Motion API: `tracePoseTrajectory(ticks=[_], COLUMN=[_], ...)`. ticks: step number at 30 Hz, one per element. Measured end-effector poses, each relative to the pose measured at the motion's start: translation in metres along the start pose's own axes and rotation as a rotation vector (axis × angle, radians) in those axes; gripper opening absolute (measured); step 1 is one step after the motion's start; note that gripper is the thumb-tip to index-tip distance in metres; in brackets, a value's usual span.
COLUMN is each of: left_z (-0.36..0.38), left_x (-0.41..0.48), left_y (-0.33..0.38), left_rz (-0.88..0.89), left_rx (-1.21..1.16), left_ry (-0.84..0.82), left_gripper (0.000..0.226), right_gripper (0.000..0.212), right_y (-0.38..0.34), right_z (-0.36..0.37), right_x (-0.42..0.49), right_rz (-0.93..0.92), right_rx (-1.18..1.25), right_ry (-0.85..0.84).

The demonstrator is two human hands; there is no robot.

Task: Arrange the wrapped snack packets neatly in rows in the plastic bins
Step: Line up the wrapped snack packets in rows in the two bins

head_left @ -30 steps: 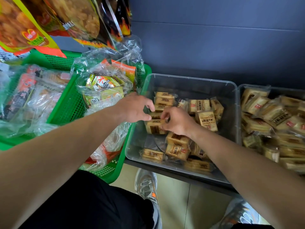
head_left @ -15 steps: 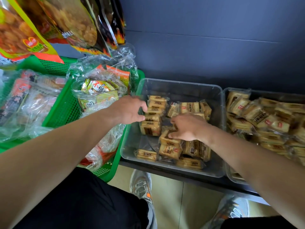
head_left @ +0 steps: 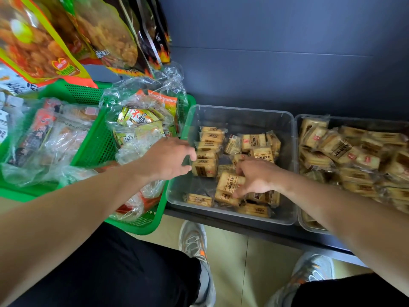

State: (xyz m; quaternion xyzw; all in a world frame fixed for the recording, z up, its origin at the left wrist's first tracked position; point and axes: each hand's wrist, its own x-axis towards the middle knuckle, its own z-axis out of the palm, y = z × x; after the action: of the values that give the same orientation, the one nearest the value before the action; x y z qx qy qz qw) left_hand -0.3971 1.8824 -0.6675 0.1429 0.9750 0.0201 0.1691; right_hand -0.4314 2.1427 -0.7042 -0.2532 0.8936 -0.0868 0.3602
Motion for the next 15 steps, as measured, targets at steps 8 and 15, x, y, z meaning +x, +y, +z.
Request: tracePoseTrajectory(ticks=[8, 15], left_z=[-0.003, -0.002], left_x=[-0.001, 0.006], left_y=[-0.010, -0.021], left_rz=[-0.057, -0.042], left_rx=[-0.130, -0.057], left_ry=[0.015, 0.050], left_gripper=[0.026, 0.032], right_gripper=[0.043, 0.033], right_y=[-0.002, -0.042], right_z=[-0.007, 0.016], right_x=[0.011, 0.042], right_rz=[-0.041, -0.106], right_rx=[0.363, 0.452], right_ry=[0.008, 0.210])
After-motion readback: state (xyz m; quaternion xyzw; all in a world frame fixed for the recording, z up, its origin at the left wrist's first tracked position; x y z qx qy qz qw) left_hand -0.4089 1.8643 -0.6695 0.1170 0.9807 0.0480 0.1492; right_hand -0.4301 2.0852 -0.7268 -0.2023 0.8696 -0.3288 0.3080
